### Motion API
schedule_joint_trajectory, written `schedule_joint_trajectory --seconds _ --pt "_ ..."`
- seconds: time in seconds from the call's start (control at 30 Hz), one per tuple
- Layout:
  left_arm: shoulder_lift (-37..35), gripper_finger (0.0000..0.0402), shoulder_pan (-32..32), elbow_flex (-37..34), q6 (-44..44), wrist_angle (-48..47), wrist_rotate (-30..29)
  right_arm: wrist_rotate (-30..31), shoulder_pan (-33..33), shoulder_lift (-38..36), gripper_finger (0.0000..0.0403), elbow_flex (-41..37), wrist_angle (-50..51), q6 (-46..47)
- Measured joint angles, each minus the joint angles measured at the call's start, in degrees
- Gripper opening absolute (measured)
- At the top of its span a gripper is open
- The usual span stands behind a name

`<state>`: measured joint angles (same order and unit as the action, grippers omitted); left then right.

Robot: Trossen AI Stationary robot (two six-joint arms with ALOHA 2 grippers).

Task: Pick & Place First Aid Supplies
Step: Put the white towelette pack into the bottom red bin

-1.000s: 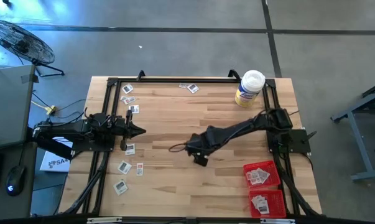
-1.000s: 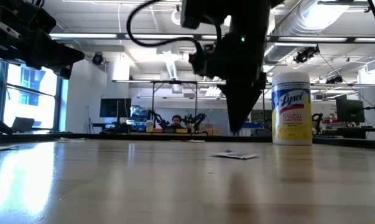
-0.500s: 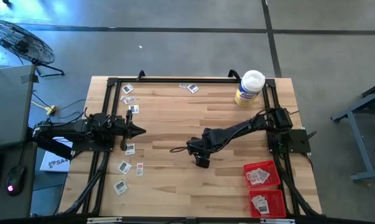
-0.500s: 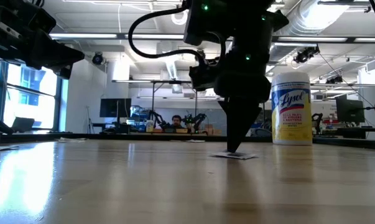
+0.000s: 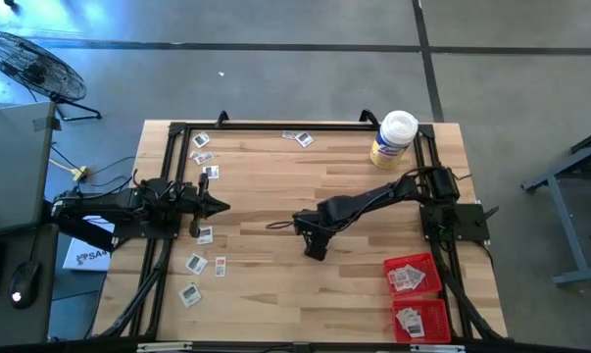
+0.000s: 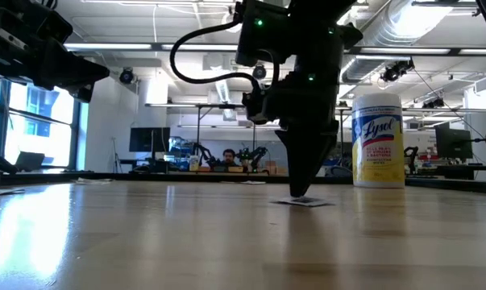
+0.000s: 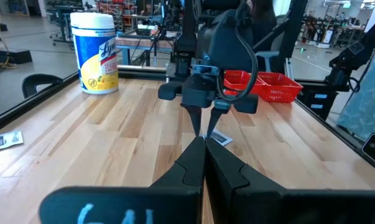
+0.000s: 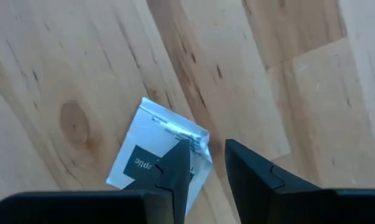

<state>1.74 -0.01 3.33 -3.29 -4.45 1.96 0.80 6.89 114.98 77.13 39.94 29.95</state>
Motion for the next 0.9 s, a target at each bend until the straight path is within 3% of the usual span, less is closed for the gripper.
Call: schedule_joint_trajectory --seconds 0.57,0.9 --pt "0.0 0.0001 0.0 0.0 0.0 0.0 0.0 -0.8 -1.1 0.3 0.0058 -0.1 -1.3 0.0" --pt "0.0 0.0001 0.0 0.0 0.0 0.0 0.0 -3.0 -2.1 2.0 0.0005 0.1 -0.5 -0.4"
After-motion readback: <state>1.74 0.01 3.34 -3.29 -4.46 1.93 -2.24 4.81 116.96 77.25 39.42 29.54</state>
